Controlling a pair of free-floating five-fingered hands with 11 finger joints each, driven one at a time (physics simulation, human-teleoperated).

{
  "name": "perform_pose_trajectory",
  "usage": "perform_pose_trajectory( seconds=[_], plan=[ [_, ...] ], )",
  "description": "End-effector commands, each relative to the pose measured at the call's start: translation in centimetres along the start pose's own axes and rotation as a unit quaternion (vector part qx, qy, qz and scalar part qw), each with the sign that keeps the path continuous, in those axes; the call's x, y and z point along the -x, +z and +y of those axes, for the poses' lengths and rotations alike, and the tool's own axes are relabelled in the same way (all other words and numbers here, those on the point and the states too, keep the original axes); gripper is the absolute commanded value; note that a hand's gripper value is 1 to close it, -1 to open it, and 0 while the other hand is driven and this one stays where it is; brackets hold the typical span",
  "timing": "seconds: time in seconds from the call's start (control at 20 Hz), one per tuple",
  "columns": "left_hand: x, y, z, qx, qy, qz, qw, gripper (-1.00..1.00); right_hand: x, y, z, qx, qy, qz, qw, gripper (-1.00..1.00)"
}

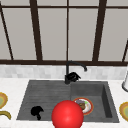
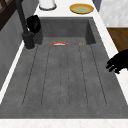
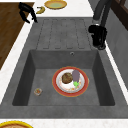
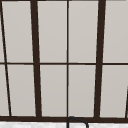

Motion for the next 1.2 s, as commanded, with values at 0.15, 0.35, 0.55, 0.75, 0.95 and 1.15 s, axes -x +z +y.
perform_pose_trajectory(
  seconds=[0.15, 0.35, 0.55, 0.75, 0.95, 1.15],
  plan=[
    [0.0, 0.0, 0.0, 0.0, 0.0, 0.0, 1.0, 0.0, -1.4, 2.9, -0.6, 0.003, -0.002, -0.004, 1.0, 1.0],
    [0.0, 0.0, 0.0, 0.0, 0.0, 0.0, 1.0, 0.0, -1.5, 2.9, -0.6, 0.006, -0.009, 0.006, 0.9999, 1.0],
    [0.0, 0.0, 0.0, 0.0, 0.0, 0.0, 1.0, 0.0, -1.6, 2.9, -0.6, 0.009, -0.014, 0.016, 0.9997, 1.0],
    [0.0, 0.0, 0.0, 0.0, 0.0, 0.0, 1.0, 0.0, -1.4, 2.7, -0.7, 0.008, -0.02, 0.023, 0.9995, 1.0],
    [0.0, 0.0, 0.0, 0.0, 0.0, 0.0, 1.0, 0.0, 0.3, 0.6, -0.2, 0.011, -0.031, 0.056, 0.9979, 1.0],
    [0.0, 0.0, 0.0, 0.0, 0.0, 0.0, 1.0, 0.0, 1.0, -1.6, -1.8, -0.03, -0.032, 0.04, 0.9982, -1.0]
  ],
)
